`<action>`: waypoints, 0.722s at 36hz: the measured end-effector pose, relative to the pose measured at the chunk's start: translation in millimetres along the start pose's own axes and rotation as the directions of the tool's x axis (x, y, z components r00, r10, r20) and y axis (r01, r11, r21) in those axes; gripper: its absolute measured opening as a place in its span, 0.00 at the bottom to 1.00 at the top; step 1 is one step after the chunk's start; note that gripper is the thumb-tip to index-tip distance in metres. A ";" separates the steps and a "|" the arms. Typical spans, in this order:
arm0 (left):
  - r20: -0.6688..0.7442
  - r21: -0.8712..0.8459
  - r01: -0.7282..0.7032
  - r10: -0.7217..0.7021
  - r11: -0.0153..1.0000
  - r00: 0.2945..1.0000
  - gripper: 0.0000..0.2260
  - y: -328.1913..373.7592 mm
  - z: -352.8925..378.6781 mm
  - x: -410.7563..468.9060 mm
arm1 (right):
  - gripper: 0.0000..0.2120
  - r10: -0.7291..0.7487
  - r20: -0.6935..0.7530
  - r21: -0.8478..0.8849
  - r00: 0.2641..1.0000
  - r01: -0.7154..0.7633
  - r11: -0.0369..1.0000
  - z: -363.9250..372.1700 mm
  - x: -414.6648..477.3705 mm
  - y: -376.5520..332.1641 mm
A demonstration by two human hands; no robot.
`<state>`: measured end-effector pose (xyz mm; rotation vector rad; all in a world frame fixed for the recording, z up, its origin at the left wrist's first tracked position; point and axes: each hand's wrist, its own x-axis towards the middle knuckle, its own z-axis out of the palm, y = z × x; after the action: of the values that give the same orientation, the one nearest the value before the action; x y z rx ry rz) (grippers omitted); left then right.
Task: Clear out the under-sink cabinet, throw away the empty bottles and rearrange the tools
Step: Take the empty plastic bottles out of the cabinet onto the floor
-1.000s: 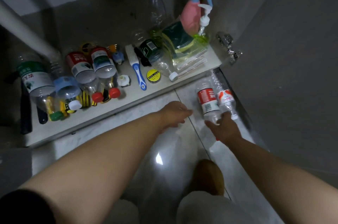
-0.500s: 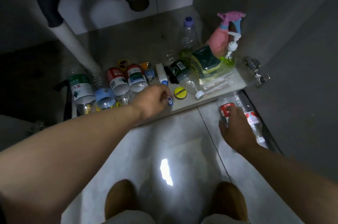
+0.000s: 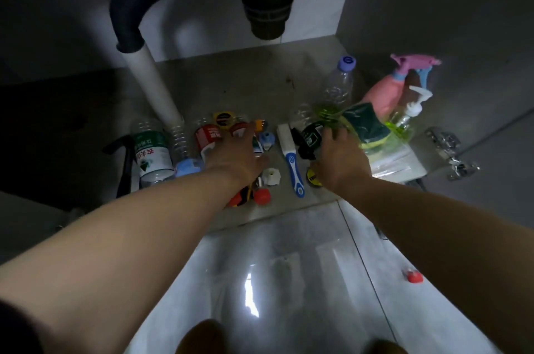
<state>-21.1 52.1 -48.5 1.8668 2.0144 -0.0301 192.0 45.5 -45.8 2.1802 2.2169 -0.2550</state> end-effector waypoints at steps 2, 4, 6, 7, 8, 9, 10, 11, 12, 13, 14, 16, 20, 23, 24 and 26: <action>0.038 0.014 -0.011 0.011 1.000 0.999 0.39 3.8 1.5 4.2 | 0.33 0.061 0.012 -0.058 0.998 -0.061 0.996 4.4 6.6 -5.6; 0.065 0.033 -0.007 0.005 0.999 0.998 0.39 7.6 2.2 7.0 | 0.35 0.094 -0.002 -0.129 0.996 -0.094 0.987 9.5 12.4 -8.3; 0.088 0.036 0.001 -0.004 0.999 0.996 0.39 10.8 2.3 8.2 | 0.35 0.108 -0.026 -0.184 0.994 -0.111 0.977 13.4 16.5 -9.1; 0.098 0.028 0.007 -0.010 1.000 0.995 0.40 12.9 1.8 8.1 | 0.34 0.115 -0.037 -0.194 0.993 -0.120 0.974 14.5 17.9 -9.2; 0.105 0.018 0.014 -0.016 1.000 0.994 0.40 14.8 0.8 7.5 | 0.32 0.122 -0.046 -0.193 0.991 -0.129 0.973 15.2 19.0 -8.9; 0.110 0.010 0.019 -0.020 1.000 0.994 0.39 17.0 -0.5 6.5 | 0.30 0.127 -0.052 -0.188 0.991 -0.134 0.973 15.5 19.5 -8.5; 0.112 0.003 0.020 -0.020 1.000 0.994 0.39 18.8 -1.8 5.2 | 0.27 0.130 -0.054 -0.182 0.990 -0.138 0.974 15.4 19.4 -8.3; 0.106 -0.004 0.017 -0.016 1.000 0.994 0.38 20.4 -3.0 3.8 | 0.26 0.131 -0.056 -0.173 0.990 -0.139 0.975 14.9 19.0 -8.0; 0.094 -0.016 0.015 -0.014 1.000 0.995 0.38 21.5 -3.5 2.2 | 0.25 0.131 -0.063 -0.159 0.989 -0.140 0.977 13.9 18.3 -7.5; 0.076 -0.037 0.017 -0.014 0.999 0.997 0.37 22.2 -4.2 0.6 | 0.25 0.131 -0.073 -0.138 0.989 -0.140 0.980 12.3 17.0 -6.8; 0.055 -0.065 0.025 -0.022 0.998 0.998 0.37 22.2 -4.7 -1.2 | 0.26 0.129 -0.089 -0.107 0.988 -0.138 0.985 10.0 15.5 -5.8; 0.018 -0.132 0.051 -0.049 0.990 0.999 0.37 21.0 -5.6 -4.3 | 0.28 0.121 -0.129 -0.011 0.984 -0.123 0.992 4.3 10.3 -0.8; -0.078 -0.308 0.069 -0.098 0.949 0.992 0.35 18.3 -4.6 -18.2 | 0.30 0.074 -0.156 0.280 0.985 -0.028 0.960 -3.2 -12.0 24.5; -0.144 -0.451 0.085 -0.167 0.888 0.975 0.34 21.6 -3.1 -33.3 | 0.30 0.063 -0.145 0.454 0.987 0.010 0.891 -2.8 -39.0 52.3; -0.158 -0.480 0.095 -0.193 0.872 0.968 0.34 23.5 -3.4 -37.9 | 0.31 0.057 -0.128 0.493 0.990 0.014 0.870 -1.8 -49.4 61.3; -0.165 -0.536 0.111 -0.233 0.837 0.958 0.35 28.2 -5.1 -46.8 | 0.32 0.041 -0.080 0.551 0.996 0.010 0.835 1.5 -71.7 78.6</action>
<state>6.2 12.0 -23.0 1.3835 2.0582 0.6469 271.7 -24.9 -45.9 2.5054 2.3952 -0.9254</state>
